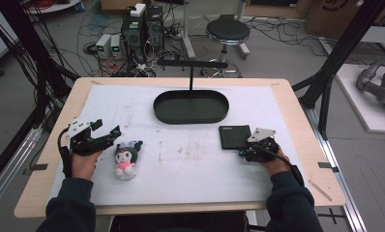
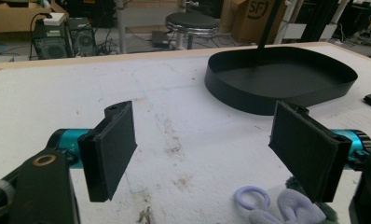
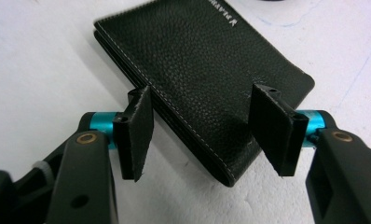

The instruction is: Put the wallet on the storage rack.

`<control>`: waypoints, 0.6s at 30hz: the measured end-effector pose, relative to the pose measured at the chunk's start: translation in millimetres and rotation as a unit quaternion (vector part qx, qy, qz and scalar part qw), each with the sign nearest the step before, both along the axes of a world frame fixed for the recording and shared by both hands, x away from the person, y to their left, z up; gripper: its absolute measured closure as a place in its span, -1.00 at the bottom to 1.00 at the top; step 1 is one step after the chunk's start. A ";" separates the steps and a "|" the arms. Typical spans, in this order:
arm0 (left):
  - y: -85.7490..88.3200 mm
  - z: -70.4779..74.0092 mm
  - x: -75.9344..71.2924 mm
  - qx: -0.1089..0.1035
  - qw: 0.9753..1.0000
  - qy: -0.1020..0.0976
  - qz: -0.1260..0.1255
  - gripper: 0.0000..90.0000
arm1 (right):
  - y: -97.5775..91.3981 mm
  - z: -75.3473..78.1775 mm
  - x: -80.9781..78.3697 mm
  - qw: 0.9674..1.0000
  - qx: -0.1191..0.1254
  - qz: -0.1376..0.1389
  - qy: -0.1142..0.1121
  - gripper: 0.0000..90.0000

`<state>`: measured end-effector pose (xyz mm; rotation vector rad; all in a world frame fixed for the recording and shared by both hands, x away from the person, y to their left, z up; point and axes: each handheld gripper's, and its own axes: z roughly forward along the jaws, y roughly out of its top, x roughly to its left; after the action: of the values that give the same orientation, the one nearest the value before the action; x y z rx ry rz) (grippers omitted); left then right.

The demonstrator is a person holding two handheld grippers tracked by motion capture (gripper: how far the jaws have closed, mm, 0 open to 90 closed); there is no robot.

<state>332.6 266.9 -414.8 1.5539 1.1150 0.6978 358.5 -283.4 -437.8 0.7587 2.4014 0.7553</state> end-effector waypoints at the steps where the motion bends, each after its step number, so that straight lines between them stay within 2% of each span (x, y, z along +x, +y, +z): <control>1: 0.1 0.0 -0.1 0.000 1.000 0.000 0.000 -0.51 | 0.5 -0.4 0.1 1.000 -0.005 0.004 -0.004 -0.05; 4: 0.1 0.0 -0.2 0.000 1.000 0.000 0.000 -0.51 | 1.7 -0.6 -0.6 1.000 -0.012 0.020 -0.010 0.23; 5: 0.1 -0.1 -0.1 0.000 1.000 0.000 0.000 -0.51 | 1.7 -0.6 -0.6 1.000 -0.012 0.020 -0.010 0.23; 6: 0.1 -0.1 -0.2 -0.001 1.000 0.000 0.000 -0.51 | 3.5 -1.1 -2.4 0.999 -0.024 0.035 -0.021 0.37; 7: 0.3 -0.2 -0.1 -0.001 1.000 0.001 0.000 -0.51 | 4.1 -0.7 -3.5 0.999 -0.028 0.037 -0.021 0.43; 11: 0.6 -0.3 -0.1 -0.001 1.000 0.002 0.000 -0.51 | 5.9 1.2 -5.9 0.998 -0.024 0.043 -0.040 0.89; 14: 0.7 -0.3 -0.2 -0.002 1.000 0.002 0.001 -0.51 | 6.0 2.6 -5.5 0.998 -0.021 0.039 -0.037 0.93; 18: 1.3 -0.5 -0.1 -0.004 1.000 0.002 0.003 -0.51 | 3.8 10.2 -7.7 0.999 0.009 0.024 -0.025 0.96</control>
<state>332.5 268.2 -415.3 1.5465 1.1248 0.6953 350.9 -279.7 -427.6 0.6825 2.3799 0.8058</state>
